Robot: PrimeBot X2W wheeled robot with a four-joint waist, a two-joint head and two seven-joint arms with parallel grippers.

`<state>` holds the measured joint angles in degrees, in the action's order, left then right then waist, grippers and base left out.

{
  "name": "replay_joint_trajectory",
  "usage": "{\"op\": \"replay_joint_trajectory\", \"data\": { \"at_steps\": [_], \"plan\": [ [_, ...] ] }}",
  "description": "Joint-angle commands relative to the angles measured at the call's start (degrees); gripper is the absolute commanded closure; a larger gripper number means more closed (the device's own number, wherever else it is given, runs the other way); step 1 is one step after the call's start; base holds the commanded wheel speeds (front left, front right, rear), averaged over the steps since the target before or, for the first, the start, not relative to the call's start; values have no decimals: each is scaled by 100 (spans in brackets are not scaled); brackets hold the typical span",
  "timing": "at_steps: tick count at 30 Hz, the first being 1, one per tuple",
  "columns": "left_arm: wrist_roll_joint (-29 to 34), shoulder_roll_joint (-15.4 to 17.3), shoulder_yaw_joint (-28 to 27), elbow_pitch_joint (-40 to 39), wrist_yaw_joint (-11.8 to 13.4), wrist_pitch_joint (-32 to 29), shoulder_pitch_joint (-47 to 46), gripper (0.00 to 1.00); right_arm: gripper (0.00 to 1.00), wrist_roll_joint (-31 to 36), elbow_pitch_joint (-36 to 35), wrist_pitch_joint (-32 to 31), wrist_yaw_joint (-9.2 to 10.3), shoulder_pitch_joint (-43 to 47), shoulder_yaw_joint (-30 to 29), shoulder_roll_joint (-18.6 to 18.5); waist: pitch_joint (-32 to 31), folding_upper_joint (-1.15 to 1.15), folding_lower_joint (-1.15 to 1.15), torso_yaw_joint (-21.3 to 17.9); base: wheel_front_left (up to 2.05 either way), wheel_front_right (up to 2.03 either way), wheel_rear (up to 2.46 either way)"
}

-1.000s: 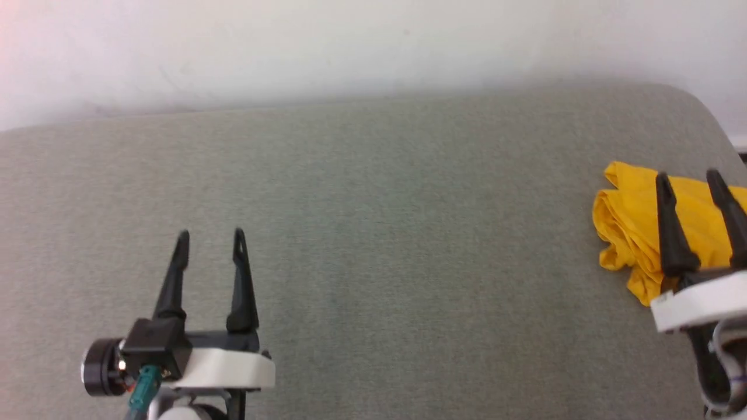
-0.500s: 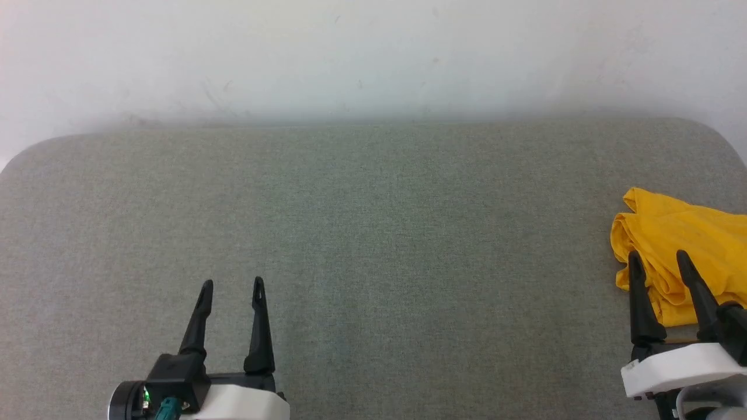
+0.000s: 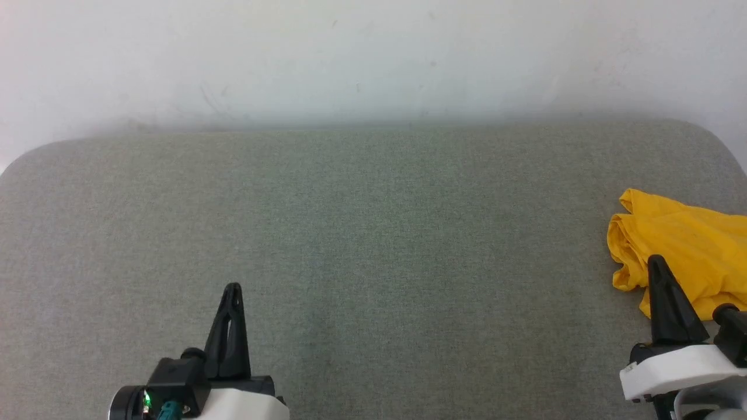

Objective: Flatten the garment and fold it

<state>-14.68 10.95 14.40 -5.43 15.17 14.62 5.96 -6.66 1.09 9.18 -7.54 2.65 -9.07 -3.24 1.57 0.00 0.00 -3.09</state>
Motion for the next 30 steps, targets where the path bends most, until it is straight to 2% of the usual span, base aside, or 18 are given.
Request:
{"op": "replay_joint_trajectory", "data": {
  "at_steps": [1,30],
  "plan": [
    [21,-11,-23,8,-23,-21,-9,100,100,9,-2,-6,0,-4,11,1,-1,0,0,3,0,0,0],
    [361,-198,-356,134,-374,-359,-147,100,100,163,-27,-220,1,-65,222,9,-38,0,0,75,0,0,0]
  ]
}}
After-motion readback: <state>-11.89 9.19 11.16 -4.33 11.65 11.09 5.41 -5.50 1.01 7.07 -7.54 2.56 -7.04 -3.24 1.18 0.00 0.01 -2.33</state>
